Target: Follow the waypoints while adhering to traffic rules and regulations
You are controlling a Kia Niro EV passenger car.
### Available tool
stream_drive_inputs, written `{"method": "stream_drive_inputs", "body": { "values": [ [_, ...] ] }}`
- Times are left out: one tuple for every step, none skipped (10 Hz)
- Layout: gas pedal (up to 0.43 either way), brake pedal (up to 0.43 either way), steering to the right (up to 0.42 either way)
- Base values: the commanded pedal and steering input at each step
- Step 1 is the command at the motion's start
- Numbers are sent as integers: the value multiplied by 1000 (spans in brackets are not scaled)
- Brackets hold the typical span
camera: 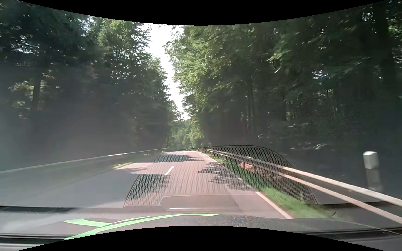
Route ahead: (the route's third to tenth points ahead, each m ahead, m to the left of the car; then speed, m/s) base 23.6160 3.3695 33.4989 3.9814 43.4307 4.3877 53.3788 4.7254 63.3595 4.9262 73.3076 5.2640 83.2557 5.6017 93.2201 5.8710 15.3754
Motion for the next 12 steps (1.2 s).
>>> {"method": "stream_drive_inputs", "body": {
  "values": [
    [130,0,-9],
    [118,0,-9],
    [118,0,-8],
    [110,0,-8],
    [110,0,-8],
    [110,0,-8],
    [110,0,-8],
    [110,0,-8],
    [110,0,-7],
    [110,0,-6],
    [110,0,-6],
    [110,0,-6]
  ]
}}
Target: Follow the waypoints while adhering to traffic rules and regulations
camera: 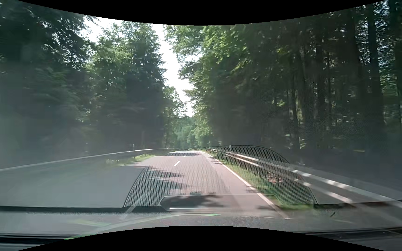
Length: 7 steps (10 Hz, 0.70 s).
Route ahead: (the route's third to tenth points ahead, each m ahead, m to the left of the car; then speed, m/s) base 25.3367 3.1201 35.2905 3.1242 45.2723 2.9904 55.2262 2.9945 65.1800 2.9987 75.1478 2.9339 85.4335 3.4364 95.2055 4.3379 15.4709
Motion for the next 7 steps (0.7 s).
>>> {"method": "stream_drive_inputs", "body": {
  "values": [
    [110,0,-6],
    [110,0,-5],
    [98,0,-5],
    [98,0,-4],
    [87,0,-4],
    [87,0,-4],
    [79,0,-3]
  ]
}}
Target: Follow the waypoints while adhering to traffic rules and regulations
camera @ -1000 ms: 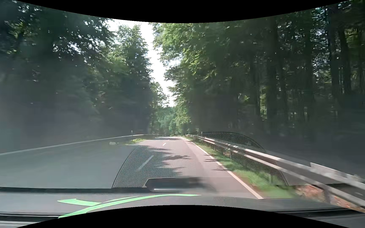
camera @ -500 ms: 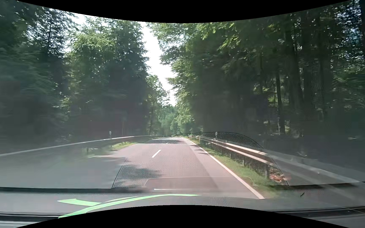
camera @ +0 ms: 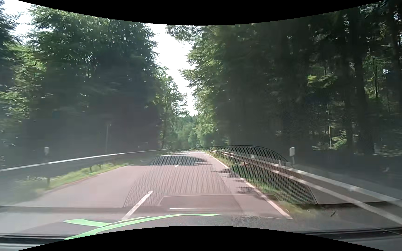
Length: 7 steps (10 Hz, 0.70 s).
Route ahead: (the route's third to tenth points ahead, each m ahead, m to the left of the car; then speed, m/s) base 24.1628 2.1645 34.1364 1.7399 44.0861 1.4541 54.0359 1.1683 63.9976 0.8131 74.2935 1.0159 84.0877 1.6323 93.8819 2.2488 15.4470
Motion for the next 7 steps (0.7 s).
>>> {"method": "stream_drive_inputs", "body": {
  "values": [
    [67,0,-3],
    [67,0,-3],
    [67,0,-2],
    [59,0,-2],
    [59,0,0],
    [59,0,0],
    [47,0,0]
  ]
}}
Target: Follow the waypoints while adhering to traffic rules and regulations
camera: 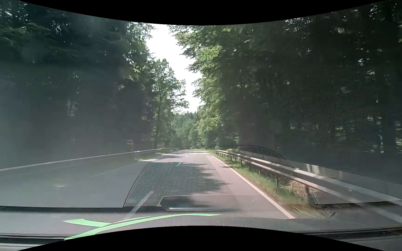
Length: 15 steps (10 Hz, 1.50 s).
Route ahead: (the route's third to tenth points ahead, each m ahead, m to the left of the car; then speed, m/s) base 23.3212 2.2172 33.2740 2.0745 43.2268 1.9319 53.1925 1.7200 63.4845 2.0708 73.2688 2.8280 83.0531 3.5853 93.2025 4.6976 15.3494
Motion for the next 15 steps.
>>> {"method": "stream_drive_inputs", "body": {
  "values": [
    [39,0,0],
    [39,0,0],
    [39,0,0],
    [28,0,0],
    [28,0,0],
    [20,0,0],
    [0,0,0],
    [0,0,0],
    [0,0,0],
    [0,0,0],
    [0,0,0],
    [0,0,0],
    [0,0,0],
    [0,0,0],
    [0,0,0]
  ]
}}
